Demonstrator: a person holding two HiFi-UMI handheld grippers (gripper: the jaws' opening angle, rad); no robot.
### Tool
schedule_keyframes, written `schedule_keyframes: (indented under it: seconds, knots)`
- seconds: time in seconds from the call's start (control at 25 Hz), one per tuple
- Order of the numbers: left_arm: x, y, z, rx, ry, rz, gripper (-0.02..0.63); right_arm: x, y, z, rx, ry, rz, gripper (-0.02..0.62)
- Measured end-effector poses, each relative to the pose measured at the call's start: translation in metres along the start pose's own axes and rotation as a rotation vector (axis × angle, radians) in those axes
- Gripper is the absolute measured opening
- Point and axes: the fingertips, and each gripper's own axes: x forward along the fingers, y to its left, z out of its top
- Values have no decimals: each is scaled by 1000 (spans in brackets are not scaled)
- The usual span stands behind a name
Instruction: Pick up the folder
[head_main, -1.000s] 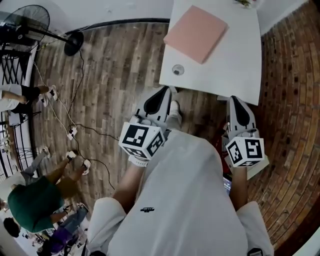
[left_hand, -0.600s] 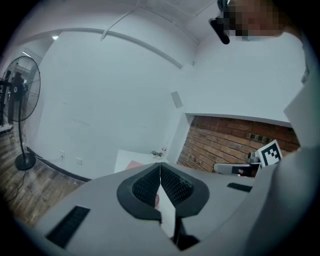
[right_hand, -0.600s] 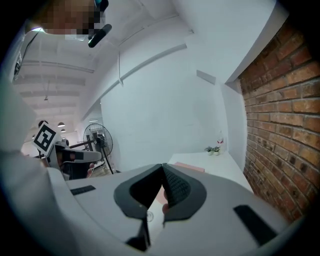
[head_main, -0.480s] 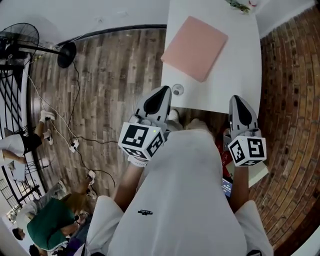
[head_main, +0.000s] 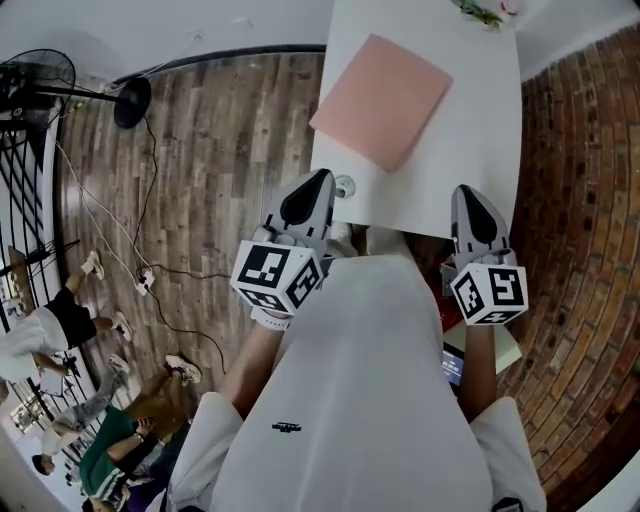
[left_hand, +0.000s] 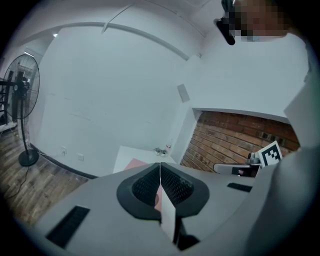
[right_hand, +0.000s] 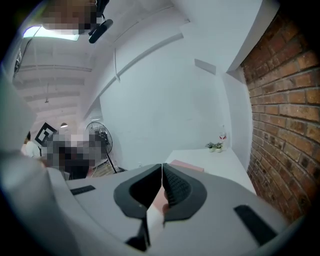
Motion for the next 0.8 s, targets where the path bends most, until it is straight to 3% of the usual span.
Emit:
schedule_keyframes:
  seconds: [0.44, 0.56, 0.8]
  knots:
    - [36, 8, -18, -60, 44, 48, 29, 47, -25, 5, 0, 45, 83, 87]
    - [54, 19, -22, -83, 66, 64, 91, 75, -33, 6, -6, 70, 114, 103]
    - [65, 17, -35, -116, 104, 105, 129, 97, -44, 6, -17, 107, 168, 127]
